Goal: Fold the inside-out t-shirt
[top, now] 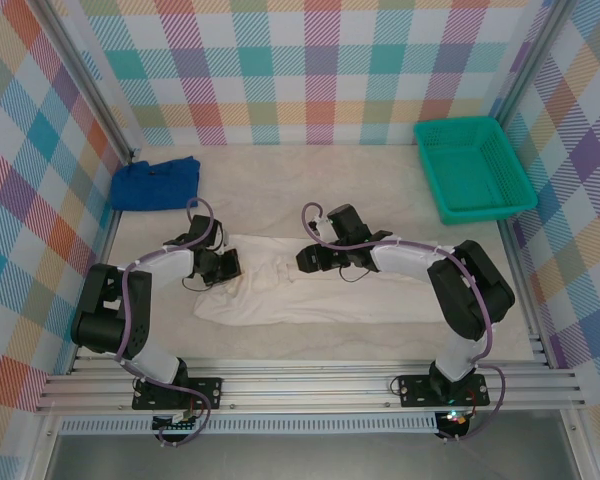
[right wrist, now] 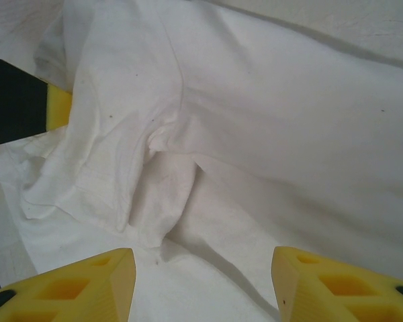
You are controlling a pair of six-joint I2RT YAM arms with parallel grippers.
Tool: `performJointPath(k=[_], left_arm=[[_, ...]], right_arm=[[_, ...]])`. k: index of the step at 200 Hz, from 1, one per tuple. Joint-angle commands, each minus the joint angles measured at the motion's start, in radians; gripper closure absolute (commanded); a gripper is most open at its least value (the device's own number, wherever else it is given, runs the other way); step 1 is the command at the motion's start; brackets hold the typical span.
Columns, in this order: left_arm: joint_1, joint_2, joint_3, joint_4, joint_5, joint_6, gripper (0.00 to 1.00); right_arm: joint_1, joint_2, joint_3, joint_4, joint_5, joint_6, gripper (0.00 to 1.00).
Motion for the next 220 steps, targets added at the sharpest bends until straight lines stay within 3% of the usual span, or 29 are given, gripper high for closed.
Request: performJointPath(k=[1, 57, 110, 149, 220], left_arm=[[0.004, -0.038, 0.024, -0.068, -0.144, -0.047, 1.0], [0.081, -0.109, 0.121, -0.259, -0.441, -0.066, 1.0], [0.105, -0.092, 0.324, -0.492, -0.731, 0.018, 1.0], [0.02, -0.112, 0.428, -0.603, -0.662, 0.02, 1.0], [-0.343, 0.028, 0.744, -0.769, -0.477, -0.075, 1.0]], right_arm=[[0.004, -0.027, 0.028, -0.048, 0.043, -0.029, 0.44], [-0.037, -0.094, 0.039, -0.15, 0.082, -0.049, 0.44], [-0.127, -0.175, 0.016, -0.302, 0.126, -0.062, 0.42], [-0.205, -0.211, -0.001, -0.36, 0.198, -0.062, 0.41], [-0.255, -0.214, -0.026, -0.397, 0.215, -0.009, 0.41]])
